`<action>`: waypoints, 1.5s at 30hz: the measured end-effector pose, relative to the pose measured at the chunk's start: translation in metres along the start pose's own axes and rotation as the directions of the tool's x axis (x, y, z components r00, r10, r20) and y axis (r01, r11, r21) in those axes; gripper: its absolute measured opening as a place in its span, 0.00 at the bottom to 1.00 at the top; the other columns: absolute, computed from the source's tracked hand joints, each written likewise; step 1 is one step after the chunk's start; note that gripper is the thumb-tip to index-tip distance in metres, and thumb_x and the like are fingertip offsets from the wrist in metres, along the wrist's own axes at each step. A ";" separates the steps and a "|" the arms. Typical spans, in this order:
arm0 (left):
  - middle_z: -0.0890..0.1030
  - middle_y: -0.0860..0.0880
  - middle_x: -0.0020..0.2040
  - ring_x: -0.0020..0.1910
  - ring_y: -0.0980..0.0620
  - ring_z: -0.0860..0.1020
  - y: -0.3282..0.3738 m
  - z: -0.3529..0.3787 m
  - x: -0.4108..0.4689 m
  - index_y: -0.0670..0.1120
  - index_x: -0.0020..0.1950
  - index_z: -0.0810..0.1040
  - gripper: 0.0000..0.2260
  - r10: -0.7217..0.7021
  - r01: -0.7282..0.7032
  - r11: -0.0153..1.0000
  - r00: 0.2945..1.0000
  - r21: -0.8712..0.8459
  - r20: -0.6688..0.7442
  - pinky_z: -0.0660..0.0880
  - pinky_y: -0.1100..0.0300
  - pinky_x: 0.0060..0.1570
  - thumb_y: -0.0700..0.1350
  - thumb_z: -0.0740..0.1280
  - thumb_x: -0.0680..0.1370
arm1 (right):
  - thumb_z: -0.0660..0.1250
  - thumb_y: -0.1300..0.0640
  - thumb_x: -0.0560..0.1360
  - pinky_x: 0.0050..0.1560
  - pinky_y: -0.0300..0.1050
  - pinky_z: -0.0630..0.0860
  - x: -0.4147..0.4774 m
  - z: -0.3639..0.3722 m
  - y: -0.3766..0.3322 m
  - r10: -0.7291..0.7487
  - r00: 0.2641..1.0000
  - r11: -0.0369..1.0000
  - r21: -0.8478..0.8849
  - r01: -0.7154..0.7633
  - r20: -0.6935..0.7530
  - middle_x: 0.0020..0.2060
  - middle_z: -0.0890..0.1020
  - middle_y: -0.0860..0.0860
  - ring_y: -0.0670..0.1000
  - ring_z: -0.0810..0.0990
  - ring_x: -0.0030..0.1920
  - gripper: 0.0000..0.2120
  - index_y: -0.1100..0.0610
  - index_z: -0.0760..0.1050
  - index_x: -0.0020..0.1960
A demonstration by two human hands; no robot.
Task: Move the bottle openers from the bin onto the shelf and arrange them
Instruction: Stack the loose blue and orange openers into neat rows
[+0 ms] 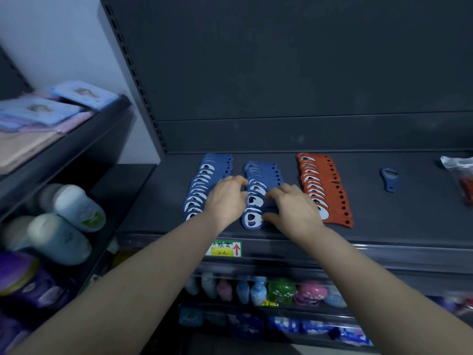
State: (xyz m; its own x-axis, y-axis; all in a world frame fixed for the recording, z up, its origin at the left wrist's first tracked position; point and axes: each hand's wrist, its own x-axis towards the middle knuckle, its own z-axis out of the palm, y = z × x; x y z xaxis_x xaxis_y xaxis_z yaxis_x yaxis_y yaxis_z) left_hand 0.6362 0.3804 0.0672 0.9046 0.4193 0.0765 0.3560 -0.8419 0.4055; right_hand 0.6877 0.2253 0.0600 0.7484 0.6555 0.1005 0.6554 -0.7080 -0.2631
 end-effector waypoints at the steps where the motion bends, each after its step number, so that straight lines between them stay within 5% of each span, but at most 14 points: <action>1: 0.69 0.48 0.72 0.70 0.47 0.66 0.003 0.003 0.002 0.48 0.72 0.67 0.19 0.004 -0.003 1.000 0.999 -0.025 0.044 0.65 0.53 0.68 0.47 0.60 0.81 | 0.67 0.45 0.74 0.62 0.49 0.67 0.000 0.003 0.001 -0.016 0.999 1.000 0.007 0.016 0.028 0.66 0.71 0.52 0.55 0.67 0.67 0.26 0.51 0.67 0.70; 4: 0.49 0.47 0.80 0.78 0.50 0.47 0.012 0.016 0.010 0.46 0.79 0.50 0.28 -0.039 0.074 0.984 0.977 -0.159 0.208 0.49 0.52 0.76 0.53 0.55 0.83 | 0.58 0.45 0.80 0.76 0.50 0.49 0.001 0.014 0.003 -0.026 0.978 0.999 0.030 0.020 0.208 0.78 0.46 0.57 0.55 0.43 0.77 0.35 0.58 0.46 0.78; 7: 0.43 0.46 0.80 0.78 0.49 0.41 0.018 0.032 0.020 0.45 0.79 0.44 0.31 -0.063 0.113 0.978 0.961 -0.176 0.269 0.43 0.51 0.76 0.56 0.52 0.82 | 0.51 0.43 0.81 0.76 0.51 0.41 0.005 0.022 0.005 0.007 0.956 1.000 0.016 -0.012 0.293 0.76 0.38 0.59 0.56 0.35 0.76 0.35 0.60 0.37 0.77; 16: 0.42 0.46 0.80 0.78 0.49 0.51 0.015 0.053 0.061 0.48 0.80 0.44 0.28 -0.023 0.025 1.000 0.964 -0.004 0.267 0.40 0.48 0.76 0.56 0.47 0.83 | 0.49 0.45 0.82 0.76 0.49 0.41 0.039 0.024 0.012 0.040 0.948 0.999 0.002 -0.043 0.316 0.77 0.39 0.58 0.55 0.36 0.76 0.33 0.59 0.38 0.78; 21: 0.57 0.44 0.78 0.76 0.45 0.59 0.016 0.046 0.084 0.43 0.76 0.59 0.24 -0.083 0.101 0.981 0.990 -0.165 0.110 0.55 0.50 0.74 0.53 0.52 0.83 | 0.53 0.47 0.81 0.76 0.49 0.42 0.050 0.021 0.017 0.026 0.943 0.999 0.030 -0.038 0.333 0.77 0.41 0.57 0.54 0.38 0.77 0.33 0.59 0.42 0.78; 26: 0.55 0.43 0.79 0.77 0.44 0.55 0.010 0.045 0.109 0.43 0.79 0.50 0.28 -0.155 0.201 0.957 0.964 -0.211 0.219 0.52 0.48 0.75 0.54 0.53 0.82 | 0.55 0.45 0.81 0.76 0.50 0.42 0.052 0.020 0.020 0.030 0.948 0.995 0.077 -0.058 0.318 0.77 0.40 0.56 0.55 0.37 0.77 0.35 0.57 0.41 0.78; 36: 0.49 0.43 0.79 0.78 0.46 0.48 0.013 0.045 0.125 0.40 0.79 0.46 0.29 -0.080 0.118 0.983 0.965 -0.142 0.251 0.46 0.54 0.76 0.49 0.55 0.83 | 0.53 0.57 0.82 0.76 0.49 0.44 0.128 0.010 0.032 0.198 0.935 0.931 0.241 -0.273 0.294 0.77 0.43 0.62 0.57 0.42 0.77 0.31 0.65 0.40 0.77; 41: 0.46 0.42 0.79 0.79 0.46 0.45 0.013 0.048 0.129 0.41 0.79 0.48 0.28 -0.059 0.081 0.995 0.956 -0.065 0.289 0.44 0.52 0.76 0.50 0.53 0.83 | 0.54 0.56 0.81 0.75 0.50 0.53 0.140 0.010 0.033 0.148 0.934 0.961 0.177 -0.214 0.324 0.76 0.54 0.60 0.57 0.50 0.77 0.26 0.64 0.51 0.76; 45: 0.43 0.46 0.80 0.79 0.49 0.46 0.004 0.041 0.117 0.43 0.79 0.48 0.27 0.052 -0.043 0.998 0.954 -0.039 0.294 0.47 0.56 0.76 0.50 0.52 0.84 | 0.52 0.57 0.82 0.75 0.54 0.48 0.132 0.012 0.040 0.067 0.943 0.995 0.047 -0.087 0.327 0.77 0.49 0.56 0.57 0.44 0.77 0.25 0.61 0.53 0.76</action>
State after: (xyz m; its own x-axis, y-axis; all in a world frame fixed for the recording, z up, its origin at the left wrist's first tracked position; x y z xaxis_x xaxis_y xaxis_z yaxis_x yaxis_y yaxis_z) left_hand 0.7532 0.4125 0.0407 0.9509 0.2565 -0.1735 0.3077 -0.8450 0.4373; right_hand 0.8117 0.2872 0.0518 0.7161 0.6567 -0.2366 0.5825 -0.7490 -0.3157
